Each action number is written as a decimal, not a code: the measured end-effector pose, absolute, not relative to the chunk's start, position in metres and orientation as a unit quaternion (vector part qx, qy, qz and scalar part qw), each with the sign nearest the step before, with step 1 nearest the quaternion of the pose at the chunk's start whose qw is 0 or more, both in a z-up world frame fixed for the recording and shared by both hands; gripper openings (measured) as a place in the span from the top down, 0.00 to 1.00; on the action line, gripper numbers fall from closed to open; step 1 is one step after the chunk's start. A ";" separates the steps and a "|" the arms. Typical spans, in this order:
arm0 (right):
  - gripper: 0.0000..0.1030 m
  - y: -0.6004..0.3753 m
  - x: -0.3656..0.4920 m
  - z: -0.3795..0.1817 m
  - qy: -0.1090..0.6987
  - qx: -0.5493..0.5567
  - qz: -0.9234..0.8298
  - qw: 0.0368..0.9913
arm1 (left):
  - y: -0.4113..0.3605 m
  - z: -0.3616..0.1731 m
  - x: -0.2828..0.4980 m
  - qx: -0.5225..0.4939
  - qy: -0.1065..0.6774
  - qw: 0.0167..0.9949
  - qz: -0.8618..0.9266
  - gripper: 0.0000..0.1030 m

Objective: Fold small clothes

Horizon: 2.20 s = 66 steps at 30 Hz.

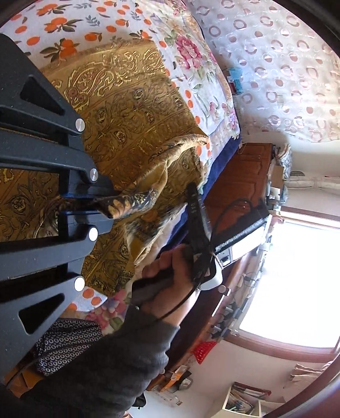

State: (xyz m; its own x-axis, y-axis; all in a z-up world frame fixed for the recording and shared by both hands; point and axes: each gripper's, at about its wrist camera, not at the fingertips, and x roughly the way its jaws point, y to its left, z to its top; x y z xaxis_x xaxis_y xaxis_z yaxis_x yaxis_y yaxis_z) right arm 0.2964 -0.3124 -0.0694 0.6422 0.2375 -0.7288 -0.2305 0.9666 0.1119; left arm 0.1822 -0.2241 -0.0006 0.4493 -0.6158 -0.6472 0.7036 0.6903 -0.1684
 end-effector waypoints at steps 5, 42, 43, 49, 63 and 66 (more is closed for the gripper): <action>0.93 -0.302 0.279 -0.033 0.329 -0.007 0.102 0.939 | -0.226 0.000 0.181 0.063 0.348 0.848 -0.394 0.94; 0.67 -0.362 0.077 -0.032 0.317 0.059 0.139 0.936 | -0.221 -0.009 0.179 0.104 0.364 0.840 -0.390 0.28; 0.67 -0.359 0.077 -0.031 0.311 0.056 0.140 0.938 | -0.214 -0.015 0.183 0.102 0.371 0.841 -0.381 0.28; 0.54 -0.336 0.099 -0.023 0.295 0.021 0.144 0.944 | -0.177 -0.041 0.200 0.099 0.396 0.850 -0.333 0.28; 0.45 -0.306 0.117 -0.018 0.285 -0.048 0.137 0.947 | -0.155 -0.054 0.206 0.084 0.396 0.863 -0.303 0.28; 0.45 -0.302 0.118 -0.018 0.281 -0.046 0.138 0.949 | -0.154 -0.059 0.207 0.089 0.398 0.864 -0.296 0.28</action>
State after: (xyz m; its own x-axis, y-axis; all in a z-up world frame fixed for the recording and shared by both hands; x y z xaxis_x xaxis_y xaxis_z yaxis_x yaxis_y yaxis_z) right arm 0.1184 -0.3015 -0.0181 0.8044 0.2356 -0.5454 -0.2877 0.9577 -0.0106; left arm 0.2069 -0.1545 -0.0586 0.5087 -0.4406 -0.7396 0.5821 0.8090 -0.0816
